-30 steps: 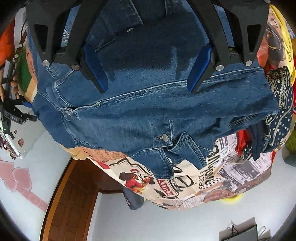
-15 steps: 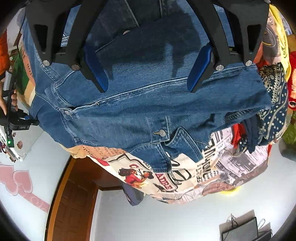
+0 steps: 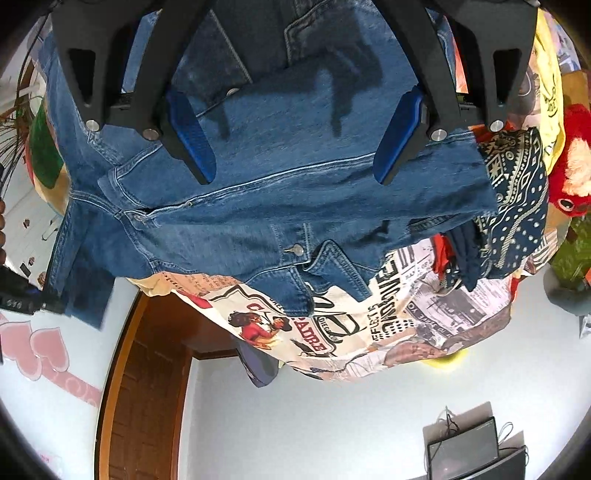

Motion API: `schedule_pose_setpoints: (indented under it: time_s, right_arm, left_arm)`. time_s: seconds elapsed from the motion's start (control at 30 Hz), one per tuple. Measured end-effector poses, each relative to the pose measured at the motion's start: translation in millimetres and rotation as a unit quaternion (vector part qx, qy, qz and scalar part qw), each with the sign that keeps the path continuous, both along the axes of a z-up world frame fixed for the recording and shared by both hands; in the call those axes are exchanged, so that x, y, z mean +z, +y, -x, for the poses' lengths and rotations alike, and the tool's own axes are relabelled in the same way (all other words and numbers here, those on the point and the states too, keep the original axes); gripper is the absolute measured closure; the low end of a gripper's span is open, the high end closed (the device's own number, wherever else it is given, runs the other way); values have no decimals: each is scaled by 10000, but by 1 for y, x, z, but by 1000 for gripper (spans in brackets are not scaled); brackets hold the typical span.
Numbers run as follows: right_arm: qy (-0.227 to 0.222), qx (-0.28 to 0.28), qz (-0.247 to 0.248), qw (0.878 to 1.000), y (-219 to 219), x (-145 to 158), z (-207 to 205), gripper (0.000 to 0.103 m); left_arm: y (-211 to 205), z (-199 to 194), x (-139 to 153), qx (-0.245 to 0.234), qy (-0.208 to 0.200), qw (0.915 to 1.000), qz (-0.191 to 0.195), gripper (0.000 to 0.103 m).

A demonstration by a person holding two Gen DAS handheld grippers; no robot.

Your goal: Fold large clothes

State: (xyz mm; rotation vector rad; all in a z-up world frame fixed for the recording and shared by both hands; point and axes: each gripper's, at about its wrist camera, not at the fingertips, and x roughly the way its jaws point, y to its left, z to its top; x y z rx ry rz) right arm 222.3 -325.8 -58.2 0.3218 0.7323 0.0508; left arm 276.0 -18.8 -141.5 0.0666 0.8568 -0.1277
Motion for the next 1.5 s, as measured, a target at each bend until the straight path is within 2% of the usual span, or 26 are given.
schedule_pose_setpoints:
  time_s: [0.1, 0.2, 0.4, 0.57, 0.63, 0.7, 0.73, 0.8, 0.87, 0.93, 1.03, 1.13, 1.27, 1.33, 1.5]
  right_arm:
    - [-128, 625, 24, 9980, 40, 6, 7, 93]
    - [45, 1062, 5, 9943, 73, -7, 8, 93]
    - [754, 1823, 257, 9800, 129, -62, 13, 92]
    - [1410, 2099, 482, 9663, 153, -91, 20, 92]
    - [1472, 2196, 589, 9626, 155, -89, 25, 80]
    - [1429, 2325, 451, 9610, 149, -81, 33, 68]
    - [1383, 2341, 391, 9615, 145, -76, 36, 65]
    - [1223, 2253, 413, 9657, 140, -69, 40, 65]
    - [1023, 1935, 591, 9740, 130, -58, 41, 63]
    - [830, 1553, 576, 9827, 109, -50, 40, 52]
    - [741, 1017, 331, 9915, 77, -46, 33, 49]
    - [918, 544, -29, 9943, 49, -55, 21, 49]
    - [1243, 140, -787, 9890, 22, -77, 14, 49]
    - [1434, 45, -1284, 9813, 10, -93, 9, 49]
    - [1709, -269, -1973, 9650, -5, -122, -6, 49]
  left_arm:
    - [8, 5, 1, 63, -2, 10000, 62, 16]
    - [14, 11, 1, 102, -2, 9999, 86, 16]
    - [27, 23, -4, 176, 51, 9998, 94, 16]
    - [36, 28, -13, 249, 175, 9994, 159, 16]
    - [38, 29, -15, 273, 217, 9992, 183, 16]
    - [39, 29, -17, 288, 240, 9991, 194, 16]
    - [39, 29, -18, 297, 251, 9990, 202, 16]
    - [38, 27, -18, 315, 258, 9989, 217, 16]
    - [37, 25, -17, 317, 259, 9988, 262, 16]
    - [35, 24, -16, 301, 256, 9988, 289, 16]
    - [31, 23, -16, 256, 255, 9990, 271, 16]
    - [26, 21, -18, 281, 234, 9992, 137, 16]
    - [19, 19, -21, 212, 269, 9993, 116, 16]
    - [16, 16, -23, 185, 316, 9993, 101, 16]
    - [12, 7, -30, 175, 405, 9990, 117, 16]
